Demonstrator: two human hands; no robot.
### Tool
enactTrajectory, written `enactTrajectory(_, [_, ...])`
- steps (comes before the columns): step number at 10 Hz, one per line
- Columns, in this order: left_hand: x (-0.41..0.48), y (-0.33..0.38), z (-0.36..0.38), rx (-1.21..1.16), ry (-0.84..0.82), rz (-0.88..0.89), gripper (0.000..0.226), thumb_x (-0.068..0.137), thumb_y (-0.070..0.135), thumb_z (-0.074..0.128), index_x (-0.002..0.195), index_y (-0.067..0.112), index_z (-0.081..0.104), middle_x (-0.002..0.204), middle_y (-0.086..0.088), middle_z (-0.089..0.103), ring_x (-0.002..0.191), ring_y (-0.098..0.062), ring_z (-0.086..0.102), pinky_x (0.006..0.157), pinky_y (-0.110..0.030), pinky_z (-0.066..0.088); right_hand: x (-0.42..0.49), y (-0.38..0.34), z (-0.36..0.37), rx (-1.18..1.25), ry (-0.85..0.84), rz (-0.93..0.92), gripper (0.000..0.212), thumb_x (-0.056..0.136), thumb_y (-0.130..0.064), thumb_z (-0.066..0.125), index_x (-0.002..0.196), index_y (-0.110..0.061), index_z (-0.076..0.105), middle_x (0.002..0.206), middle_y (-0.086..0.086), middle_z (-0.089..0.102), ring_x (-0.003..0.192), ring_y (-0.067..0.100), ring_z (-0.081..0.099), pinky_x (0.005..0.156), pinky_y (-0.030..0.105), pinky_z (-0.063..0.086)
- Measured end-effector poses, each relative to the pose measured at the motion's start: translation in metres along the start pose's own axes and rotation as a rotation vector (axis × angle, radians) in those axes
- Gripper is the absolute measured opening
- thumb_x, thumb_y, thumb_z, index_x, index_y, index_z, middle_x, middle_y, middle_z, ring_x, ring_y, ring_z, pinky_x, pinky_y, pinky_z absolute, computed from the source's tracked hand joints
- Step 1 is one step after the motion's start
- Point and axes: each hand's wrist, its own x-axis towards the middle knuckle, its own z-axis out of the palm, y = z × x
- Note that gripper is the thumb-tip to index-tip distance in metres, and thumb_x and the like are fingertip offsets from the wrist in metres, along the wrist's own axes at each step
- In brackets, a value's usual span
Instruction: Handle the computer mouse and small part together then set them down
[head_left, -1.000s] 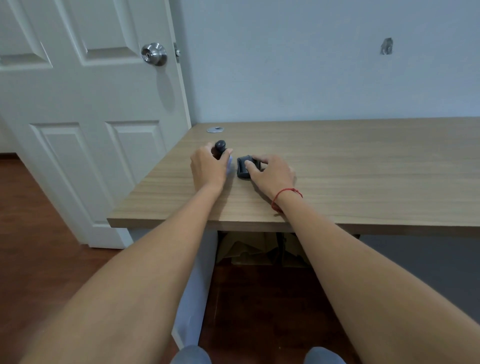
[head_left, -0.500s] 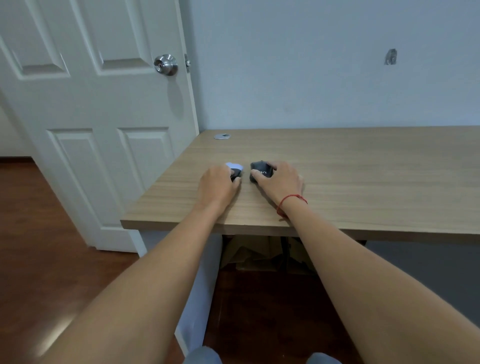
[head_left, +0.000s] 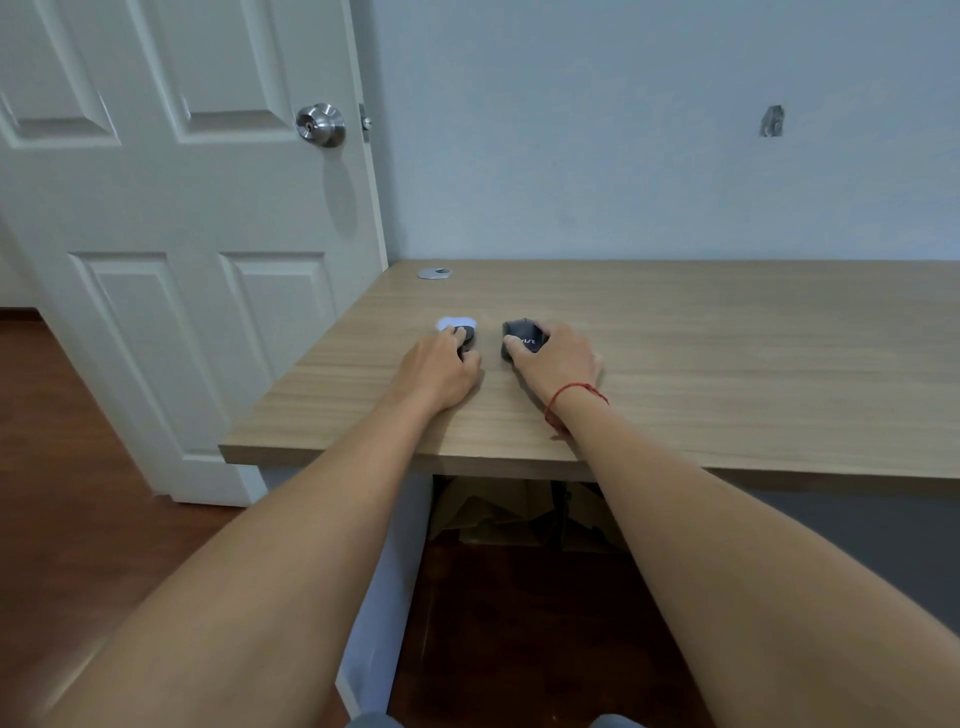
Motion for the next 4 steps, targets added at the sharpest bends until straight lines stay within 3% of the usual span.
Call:
enactTrajectory(3, [0.037,0.004,0.018,0.020,-0.006,0.004,0.034,0.092,0.022,0.044,0.119,0.005,0.055,0.121,-0.015,0.056,0.110,-0.035,0.053,0.086,-0.038,0.043,0.031,0.003,0.007,0.050,0.009,0.035,0.025,0.087,-0.038,0.054,0.108,-0.033,0.067,0.104,-0.006,0.071,0.110,0.023,0.061,0.100,0.037,0.042])
enactTrajectory(4, [0.038,0.002,0.021,-0.028,0.004,-0.024,0.041,0.089,0.027,0.050,0.123,0.004,0.047,0.137,-0.016,0.041,0.121,-0.035,0.046,0.092,-0.037,0.041,0.029,0.005,0.010,0.077,0.072,0.042,0.041,0.083,-0.049,0.051,0.117,-0.028,0.062,0.111,-0.001,0.069,0.114,0.027,0.060,0.098,0.042,0.046])
